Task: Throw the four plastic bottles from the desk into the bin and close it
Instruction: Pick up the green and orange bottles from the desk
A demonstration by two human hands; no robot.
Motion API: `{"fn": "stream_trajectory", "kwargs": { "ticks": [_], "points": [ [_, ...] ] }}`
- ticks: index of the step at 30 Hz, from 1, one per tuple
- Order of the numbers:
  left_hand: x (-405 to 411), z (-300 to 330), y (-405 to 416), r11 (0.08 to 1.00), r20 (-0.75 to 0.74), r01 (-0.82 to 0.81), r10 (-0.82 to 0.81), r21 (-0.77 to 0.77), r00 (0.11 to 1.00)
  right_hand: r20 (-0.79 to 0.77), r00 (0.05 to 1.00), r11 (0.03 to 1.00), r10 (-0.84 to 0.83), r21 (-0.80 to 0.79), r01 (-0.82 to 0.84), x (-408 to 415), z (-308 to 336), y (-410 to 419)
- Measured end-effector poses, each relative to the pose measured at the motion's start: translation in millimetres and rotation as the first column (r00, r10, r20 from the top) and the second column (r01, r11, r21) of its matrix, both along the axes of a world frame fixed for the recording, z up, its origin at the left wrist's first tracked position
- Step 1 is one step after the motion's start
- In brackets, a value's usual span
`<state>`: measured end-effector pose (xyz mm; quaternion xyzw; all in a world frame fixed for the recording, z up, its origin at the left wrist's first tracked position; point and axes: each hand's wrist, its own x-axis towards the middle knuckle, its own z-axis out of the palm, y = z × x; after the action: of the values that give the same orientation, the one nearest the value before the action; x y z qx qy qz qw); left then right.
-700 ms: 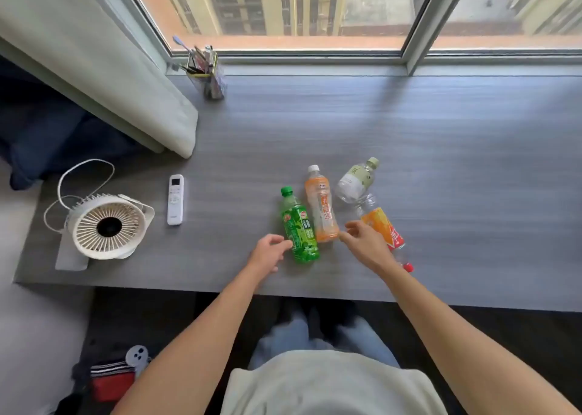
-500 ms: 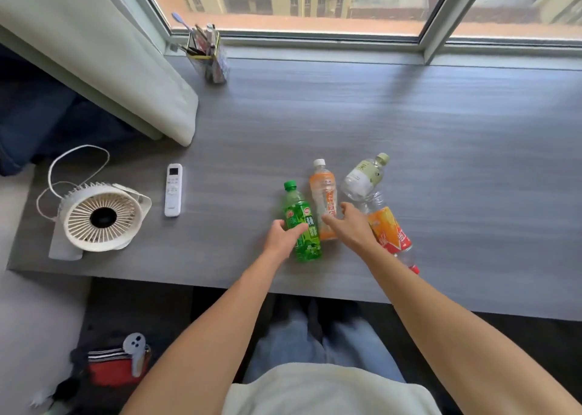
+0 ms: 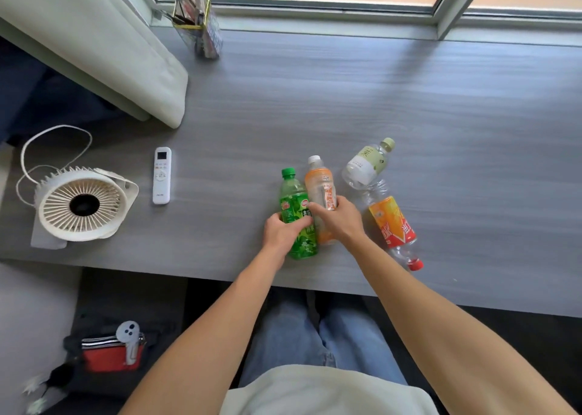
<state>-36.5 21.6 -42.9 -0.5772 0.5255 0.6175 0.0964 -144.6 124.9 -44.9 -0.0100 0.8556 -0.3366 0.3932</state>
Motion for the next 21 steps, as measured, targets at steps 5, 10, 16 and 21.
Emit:
{"fn": "stream_trajectory", "kwargs": {
  "ticks": [5,10,16,21],
  "points": [
    [28.2,22.6,4.4,0.997,-0.04,0.071,-0.071,0.002,0.997,0.111,0.993,0.994,0.037,-0.106,-0.025,13.6,28.9,39.4],
    [71.7,31.6,16.7,0.962,-0.022,0.272,-0.272,0.025,0.962,0.142,0.986,0.991,0.085,-0.118,-0.068,39.9,43.6,117.3],
    [103.5,27.3,23.5,0.756,0.08,0.654,-0.652,0.003,0.754,0.177,0.984,1.0,0.02,0.009,-0.022,89.8,46.1,218.5],
    [99.9,22.8,26.0,0.466,0.157,0.885,-0.873,-0.009,0.461,0.163,0.958,0.968,-0.234,0.132,0.214,153.3,42.4,280.1]
  ]
}}
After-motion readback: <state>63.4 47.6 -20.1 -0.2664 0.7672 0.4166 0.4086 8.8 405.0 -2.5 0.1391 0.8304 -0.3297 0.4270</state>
